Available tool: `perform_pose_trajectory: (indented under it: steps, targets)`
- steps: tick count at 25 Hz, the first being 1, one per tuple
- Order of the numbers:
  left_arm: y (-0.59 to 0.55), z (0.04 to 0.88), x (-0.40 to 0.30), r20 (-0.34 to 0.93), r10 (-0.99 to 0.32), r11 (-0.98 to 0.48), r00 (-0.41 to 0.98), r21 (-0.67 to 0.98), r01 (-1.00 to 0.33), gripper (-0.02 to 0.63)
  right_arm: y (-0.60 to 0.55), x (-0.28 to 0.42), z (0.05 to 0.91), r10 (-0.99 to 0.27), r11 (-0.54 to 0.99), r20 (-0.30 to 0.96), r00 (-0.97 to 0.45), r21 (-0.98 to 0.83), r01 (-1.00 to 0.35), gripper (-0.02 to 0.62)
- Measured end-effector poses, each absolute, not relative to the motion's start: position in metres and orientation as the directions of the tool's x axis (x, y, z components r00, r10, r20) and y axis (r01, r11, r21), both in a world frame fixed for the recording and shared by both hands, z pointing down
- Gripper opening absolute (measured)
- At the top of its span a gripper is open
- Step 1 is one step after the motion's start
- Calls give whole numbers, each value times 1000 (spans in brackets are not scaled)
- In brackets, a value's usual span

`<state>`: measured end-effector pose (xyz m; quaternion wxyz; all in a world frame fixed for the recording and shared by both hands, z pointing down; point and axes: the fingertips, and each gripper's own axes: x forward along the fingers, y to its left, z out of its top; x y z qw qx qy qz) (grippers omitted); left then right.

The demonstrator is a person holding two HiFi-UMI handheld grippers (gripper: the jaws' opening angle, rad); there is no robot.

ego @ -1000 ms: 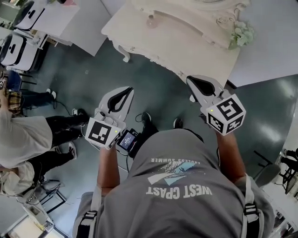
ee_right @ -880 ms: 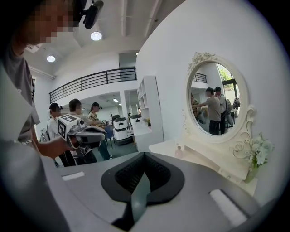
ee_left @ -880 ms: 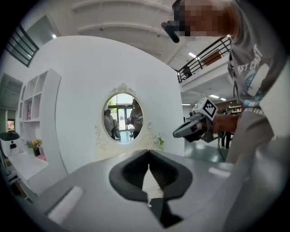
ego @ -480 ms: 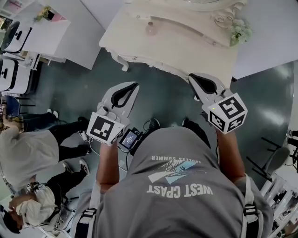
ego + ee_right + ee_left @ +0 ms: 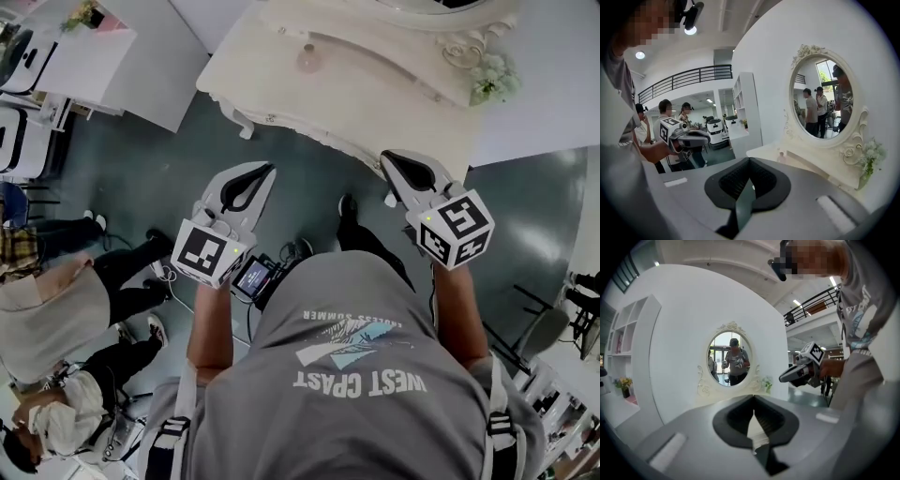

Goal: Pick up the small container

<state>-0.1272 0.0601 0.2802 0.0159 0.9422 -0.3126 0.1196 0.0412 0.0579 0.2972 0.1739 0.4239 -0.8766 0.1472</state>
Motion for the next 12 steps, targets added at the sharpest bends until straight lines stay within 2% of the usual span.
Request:
perform_pose_trajectory:
  steps: [12]
  targets:
    - [-19, 269, -86, 253, -716, -686, 651, -82, -723, 3, -58, 62, 310, -562, 743, 398, -725, -141, -654, 2]
